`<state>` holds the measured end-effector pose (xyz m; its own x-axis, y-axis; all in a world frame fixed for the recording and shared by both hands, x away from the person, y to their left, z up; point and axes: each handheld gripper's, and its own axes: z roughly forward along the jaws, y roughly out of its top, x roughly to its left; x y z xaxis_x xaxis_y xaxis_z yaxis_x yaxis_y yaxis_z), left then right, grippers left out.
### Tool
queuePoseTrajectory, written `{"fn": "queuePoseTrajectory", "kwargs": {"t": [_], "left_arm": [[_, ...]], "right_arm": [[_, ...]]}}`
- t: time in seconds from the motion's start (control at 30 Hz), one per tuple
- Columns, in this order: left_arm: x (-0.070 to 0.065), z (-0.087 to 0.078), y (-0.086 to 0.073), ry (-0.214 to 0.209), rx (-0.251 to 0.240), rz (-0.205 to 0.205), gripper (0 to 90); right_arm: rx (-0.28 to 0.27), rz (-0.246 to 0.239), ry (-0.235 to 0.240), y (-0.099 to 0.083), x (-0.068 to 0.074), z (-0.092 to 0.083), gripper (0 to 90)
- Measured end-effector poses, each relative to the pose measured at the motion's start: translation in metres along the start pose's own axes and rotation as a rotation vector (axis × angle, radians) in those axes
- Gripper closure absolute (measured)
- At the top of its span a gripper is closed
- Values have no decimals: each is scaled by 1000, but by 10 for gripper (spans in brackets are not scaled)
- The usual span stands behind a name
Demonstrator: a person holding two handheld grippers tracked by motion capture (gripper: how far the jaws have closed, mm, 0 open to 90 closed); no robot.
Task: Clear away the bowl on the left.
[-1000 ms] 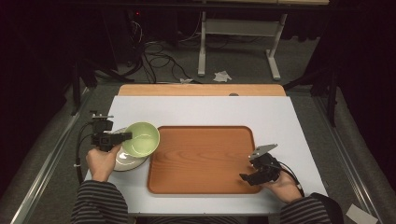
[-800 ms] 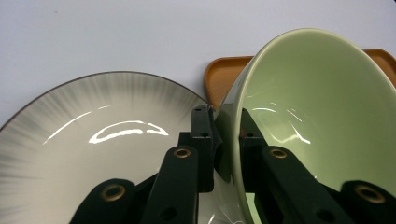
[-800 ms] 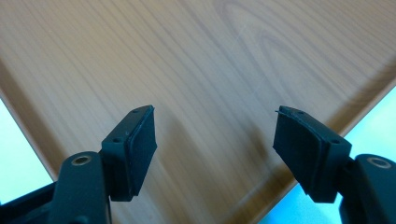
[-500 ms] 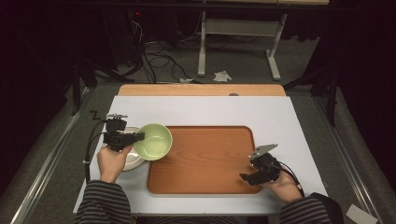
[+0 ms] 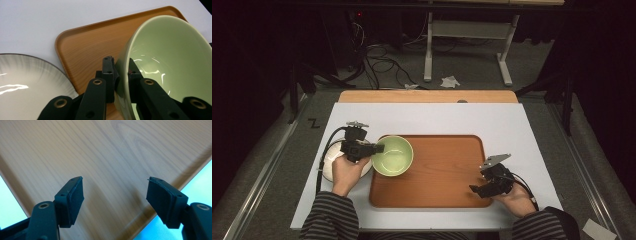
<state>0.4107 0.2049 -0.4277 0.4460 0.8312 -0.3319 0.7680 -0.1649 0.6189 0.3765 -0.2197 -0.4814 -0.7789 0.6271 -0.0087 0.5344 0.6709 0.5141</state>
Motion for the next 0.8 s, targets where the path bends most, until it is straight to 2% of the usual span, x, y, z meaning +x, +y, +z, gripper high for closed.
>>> {"fn": "queuePoseTrajectory", "kwargs": {"t": [0.4,0.57,0.8], "left_arm": [[-20,24,12,-58,48,54,822],[-27,34,16,-86,64,59,822],[-32,46,18,-98,89,65,822]], "right_arm": [[3,0,-3,0,-1,0,315],[-1,0,-1,0,-1,0,315],[0,-9,-2,-1,-1,0,315]]}}
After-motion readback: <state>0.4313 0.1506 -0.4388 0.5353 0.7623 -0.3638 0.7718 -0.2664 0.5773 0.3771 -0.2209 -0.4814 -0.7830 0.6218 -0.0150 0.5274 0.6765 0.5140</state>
